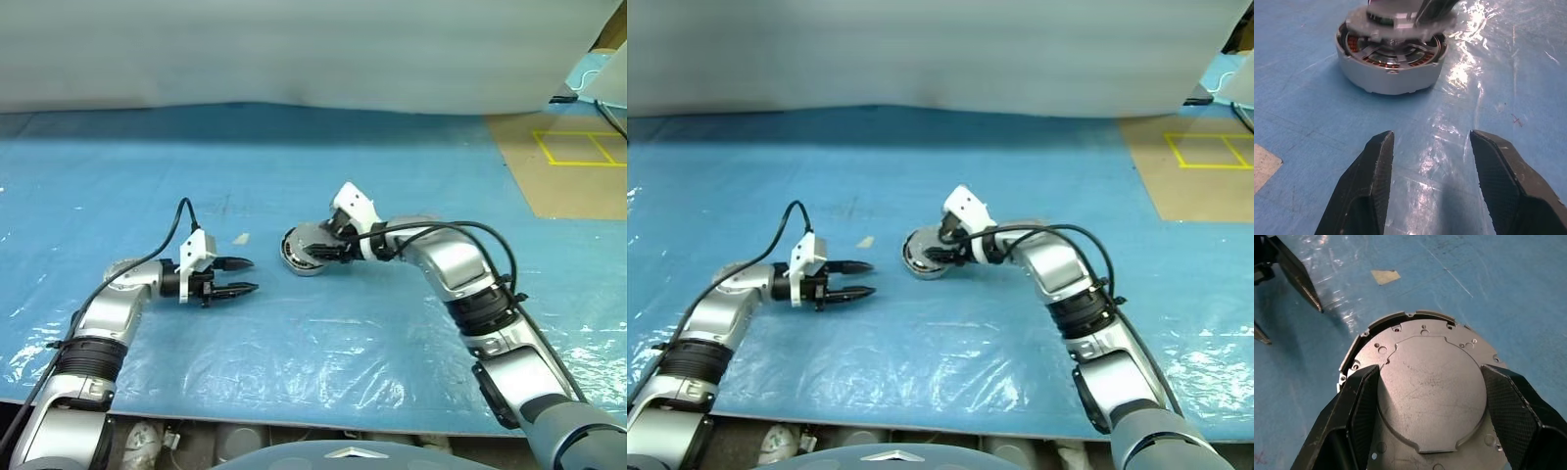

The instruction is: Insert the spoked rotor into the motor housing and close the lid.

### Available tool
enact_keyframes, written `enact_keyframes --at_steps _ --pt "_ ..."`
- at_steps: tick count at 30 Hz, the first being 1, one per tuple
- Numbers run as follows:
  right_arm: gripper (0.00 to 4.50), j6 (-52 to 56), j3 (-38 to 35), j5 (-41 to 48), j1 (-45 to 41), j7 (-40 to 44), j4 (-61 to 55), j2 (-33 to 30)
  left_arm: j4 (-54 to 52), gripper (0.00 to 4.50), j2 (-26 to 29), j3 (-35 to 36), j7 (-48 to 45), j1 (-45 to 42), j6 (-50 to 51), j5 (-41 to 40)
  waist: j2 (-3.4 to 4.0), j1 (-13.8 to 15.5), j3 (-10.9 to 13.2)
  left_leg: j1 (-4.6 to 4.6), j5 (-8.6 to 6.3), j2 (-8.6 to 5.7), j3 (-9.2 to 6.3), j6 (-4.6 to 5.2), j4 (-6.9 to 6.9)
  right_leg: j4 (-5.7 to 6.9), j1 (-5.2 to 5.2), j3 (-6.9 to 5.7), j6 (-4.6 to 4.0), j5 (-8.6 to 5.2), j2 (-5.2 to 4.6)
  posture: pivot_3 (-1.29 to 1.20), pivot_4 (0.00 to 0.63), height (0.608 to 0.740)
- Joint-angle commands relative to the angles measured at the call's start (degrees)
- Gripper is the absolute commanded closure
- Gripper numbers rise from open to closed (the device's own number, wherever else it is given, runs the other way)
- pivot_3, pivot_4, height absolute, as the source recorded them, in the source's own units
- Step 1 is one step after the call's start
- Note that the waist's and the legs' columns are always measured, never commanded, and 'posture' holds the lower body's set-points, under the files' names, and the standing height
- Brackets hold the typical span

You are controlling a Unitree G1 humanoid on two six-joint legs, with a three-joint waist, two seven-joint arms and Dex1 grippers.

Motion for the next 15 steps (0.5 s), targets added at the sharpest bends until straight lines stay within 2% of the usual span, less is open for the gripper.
enact_keyframes --at_steps 1,9,15 --pt "1.55 3.47 -0.83 1.78 -0.47 -1.53 -0.11 3.42 -0.59 1.90 0.06 0.16 0.16 -0.36 -0.80 0.08 0.00 -0.13 0.00 0.06 0.00 0.01 0.01 0.00 -0.01 0.01 0.03 0.01 0.00 0.00 0.00 0.00 0.150 0.740" --pt "1.55 10.15 -8.80 2.18 -5.22 -10.56 9.09 11.17 -0.26 1.90 -0.21 0.19 0.29 -0.40 -1.08 0.26 0.00 -0.02 0.00 0.22 0.00 -0.02 0.03 -0.01 0.02 0.22 0.04 0.13 -0.01 -0.01 0.00 0.00 0.150 0.740" --pt "1.55 9.80 -8.93 2.25 -6.46 -11.22 7.45 10.64 -0.54 1.90 -0.37 0.23 0.61 0.04 -1.14 0.26 0.00 0.08 0.00 0.21 0.00 -0.03 0.03 -0.01 0.05 0.23 0.05 0.13 0.00 0.00 0.00 0.00 0.150 0.740"
